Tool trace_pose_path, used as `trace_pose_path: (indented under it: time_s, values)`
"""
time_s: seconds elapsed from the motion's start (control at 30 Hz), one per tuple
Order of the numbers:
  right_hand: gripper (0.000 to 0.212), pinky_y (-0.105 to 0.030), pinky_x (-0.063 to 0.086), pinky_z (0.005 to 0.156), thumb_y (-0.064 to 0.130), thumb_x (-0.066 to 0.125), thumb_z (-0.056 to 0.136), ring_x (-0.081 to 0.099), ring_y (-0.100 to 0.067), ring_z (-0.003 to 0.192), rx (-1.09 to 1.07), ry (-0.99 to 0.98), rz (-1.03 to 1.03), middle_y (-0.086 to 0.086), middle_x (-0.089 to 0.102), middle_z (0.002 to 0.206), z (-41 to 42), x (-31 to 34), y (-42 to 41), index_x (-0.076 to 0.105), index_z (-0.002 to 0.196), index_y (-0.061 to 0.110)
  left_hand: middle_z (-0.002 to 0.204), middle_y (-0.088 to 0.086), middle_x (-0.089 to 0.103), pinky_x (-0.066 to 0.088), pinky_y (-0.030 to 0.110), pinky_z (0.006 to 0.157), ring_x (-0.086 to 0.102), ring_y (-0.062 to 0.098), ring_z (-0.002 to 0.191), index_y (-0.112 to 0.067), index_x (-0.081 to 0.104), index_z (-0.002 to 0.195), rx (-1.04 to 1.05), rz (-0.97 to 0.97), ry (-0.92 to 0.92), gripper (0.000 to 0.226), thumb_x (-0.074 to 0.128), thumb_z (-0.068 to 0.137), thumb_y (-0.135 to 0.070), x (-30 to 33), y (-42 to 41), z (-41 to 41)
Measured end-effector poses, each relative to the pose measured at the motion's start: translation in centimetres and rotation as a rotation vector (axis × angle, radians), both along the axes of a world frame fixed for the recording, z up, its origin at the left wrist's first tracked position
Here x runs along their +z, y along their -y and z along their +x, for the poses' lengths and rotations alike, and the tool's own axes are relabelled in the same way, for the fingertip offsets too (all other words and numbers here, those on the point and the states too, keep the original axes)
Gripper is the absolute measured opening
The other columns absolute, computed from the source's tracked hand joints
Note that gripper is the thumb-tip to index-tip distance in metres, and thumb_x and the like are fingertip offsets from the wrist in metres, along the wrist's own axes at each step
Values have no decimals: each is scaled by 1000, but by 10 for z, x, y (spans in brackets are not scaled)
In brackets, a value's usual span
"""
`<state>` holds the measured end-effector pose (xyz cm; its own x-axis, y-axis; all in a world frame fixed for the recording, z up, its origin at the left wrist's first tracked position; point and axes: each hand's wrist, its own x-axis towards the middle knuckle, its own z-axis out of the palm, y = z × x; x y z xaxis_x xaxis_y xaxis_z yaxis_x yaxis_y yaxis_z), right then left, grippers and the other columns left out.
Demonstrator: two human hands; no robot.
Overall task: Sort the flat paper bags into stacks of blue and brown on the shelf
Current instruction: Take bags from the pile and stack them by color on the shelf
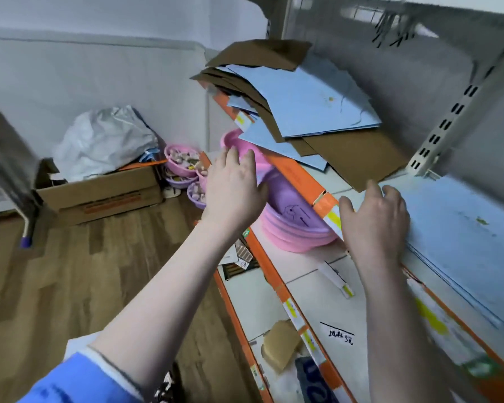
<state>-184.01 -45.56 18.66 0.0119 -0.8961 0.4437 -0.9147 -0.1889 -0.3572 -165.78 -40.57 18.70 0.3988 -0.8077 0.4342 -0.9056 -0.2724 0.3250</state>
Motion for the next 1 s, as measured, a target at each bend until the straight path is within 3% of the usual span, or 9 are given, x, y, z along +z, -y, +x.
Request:
trace_pose_path:
  time_s: [0.37,0.67,0.83,1.0]
  values:
    - [54,-43,29,100,32,56,90,42,-37,119,-206,21,33,-21,47,129,141,7,99,45,136,5,141,17,38,28,40,105,29,32,133,-6,40,136,-176,10,16,56,54,89,-34,26,133,154]
    - [47,-49,41,93,27,58,89,50,-39,109,-336,15,-47,-24,56,113,164,3,180,52,126,-1,145,20,36,16,36,113,25,33,138,-4,42,136,-322,-37,24,55,55,89,-31,37,250,179]
    - [49,-51,44,90,30,53,88,53,-44,107,-380,49,-47,-29,58,111,169,11,223,54,121,-5,142,18,38,20,37,109,27,32,136,-4,43,134,-392,-15,47,55,55,90,-35,47,314,178]
    - [52,-41,31,102,35,49,95,41,-34,123,-392,-30,46,-19,47,131,176,29,254,42,137,4,136,25,43,21,41,110,31,38,132,-2,48,127,-420,-13,81,54,56,89,-39,57,370,192]
